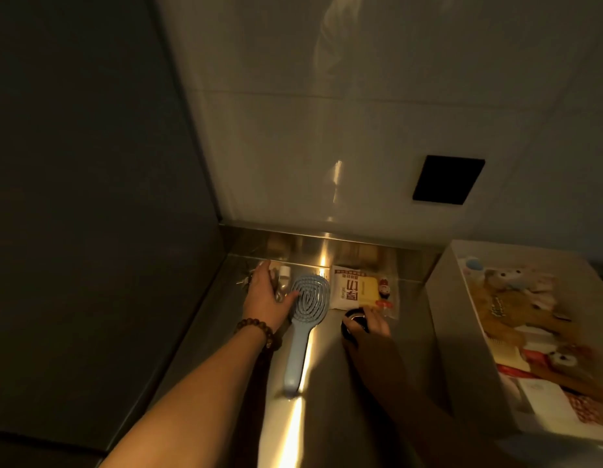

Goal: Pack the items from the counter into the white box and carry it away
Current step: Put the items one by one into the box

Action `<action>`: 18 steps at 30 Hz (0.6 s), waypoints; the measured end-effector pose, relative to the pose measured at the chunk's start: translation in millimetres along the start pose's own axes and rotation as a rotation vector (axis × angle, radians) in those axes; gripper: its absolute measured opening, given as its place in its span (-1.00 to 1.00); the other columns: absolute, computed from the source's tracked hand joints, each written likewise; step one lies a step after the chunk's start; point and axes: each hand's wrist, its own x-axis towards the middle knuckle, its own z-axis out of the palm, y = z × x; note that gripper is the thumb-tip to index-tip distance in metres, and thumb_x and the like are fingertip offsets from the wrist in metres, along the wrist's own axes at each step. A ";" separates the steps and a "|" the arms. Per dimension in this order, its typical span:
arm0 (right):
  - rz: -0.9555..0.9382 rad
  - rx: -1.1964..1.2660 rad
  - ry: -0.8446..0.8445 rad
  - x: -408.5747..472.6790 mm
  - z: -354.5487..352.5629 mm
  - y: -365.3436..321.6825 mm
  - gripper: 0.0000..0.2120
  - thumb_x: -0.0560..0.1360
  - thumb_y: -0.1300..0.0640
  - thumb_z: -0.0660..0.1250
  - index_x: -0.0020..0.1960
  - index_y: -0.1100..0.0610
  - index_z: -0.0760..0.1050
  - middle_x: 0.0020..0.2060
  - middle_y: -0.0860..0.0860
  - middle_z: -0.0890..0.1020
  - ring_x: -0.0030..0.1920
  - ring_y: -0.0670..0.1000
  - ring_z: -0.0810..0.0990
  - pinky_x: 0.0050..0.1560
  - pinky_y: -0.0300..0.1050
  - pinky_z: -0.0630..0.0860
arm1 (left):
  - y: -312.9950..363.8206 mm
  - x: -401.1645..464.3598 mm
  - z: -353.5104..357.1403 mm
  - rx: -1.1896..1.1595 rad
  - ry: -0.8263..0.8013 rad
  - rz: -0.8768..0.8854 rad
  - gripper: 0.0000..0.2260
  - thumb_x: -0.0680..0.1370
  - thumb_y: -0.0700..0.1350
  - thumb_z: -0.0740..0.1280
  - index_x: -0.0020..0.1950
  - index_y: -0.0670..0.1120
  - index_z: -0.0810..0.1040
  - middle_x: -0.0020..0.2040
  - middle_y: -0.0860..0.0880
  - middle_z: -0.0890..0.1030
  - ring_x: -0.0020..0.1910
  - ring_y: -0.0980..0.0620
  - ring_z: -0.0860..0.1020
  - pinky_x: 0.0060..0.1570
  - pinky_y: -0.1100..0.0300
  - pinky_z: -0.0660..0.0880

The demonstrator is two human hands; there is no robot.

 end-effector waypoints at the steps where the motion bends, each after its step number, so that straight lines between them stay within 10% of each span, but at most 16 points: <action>1: -0.012 0.013 0.024 0.8 -0.2 0.5 -0.63 0.55 0.02 0.28 0.35 -0.02 0.45 0.48 0.12 0.27 0.47 0.18 0.23 0.38 0.08 0.33 | -0.1 4.8 2.6 -0.004 0.024 -0.005 -0.24 0.31 -0.02 0.55 0.41 0.01 0.25 0.37 -0.02 0.37 0.31 -0.03 0.40 0.27 0.02 0.39; 18: 0.001 0.166 0.057 -3.3 -9.9 -2.8 -0.74 0.52 0.09 0.31 0.20 0.03 0.53 0.33 0.06 0.40 0.33 0.10 0.35 0.30 -0.09 0.36 | 8.6 21.8 1.9 0.161 -0.068 0.013 -0.76 0.46 -0.14 0.41 0.11 -0.11 0.55 -0.07 -0.03 0.46 -0.21 0.09 0.40 -0.12 0.23 0.37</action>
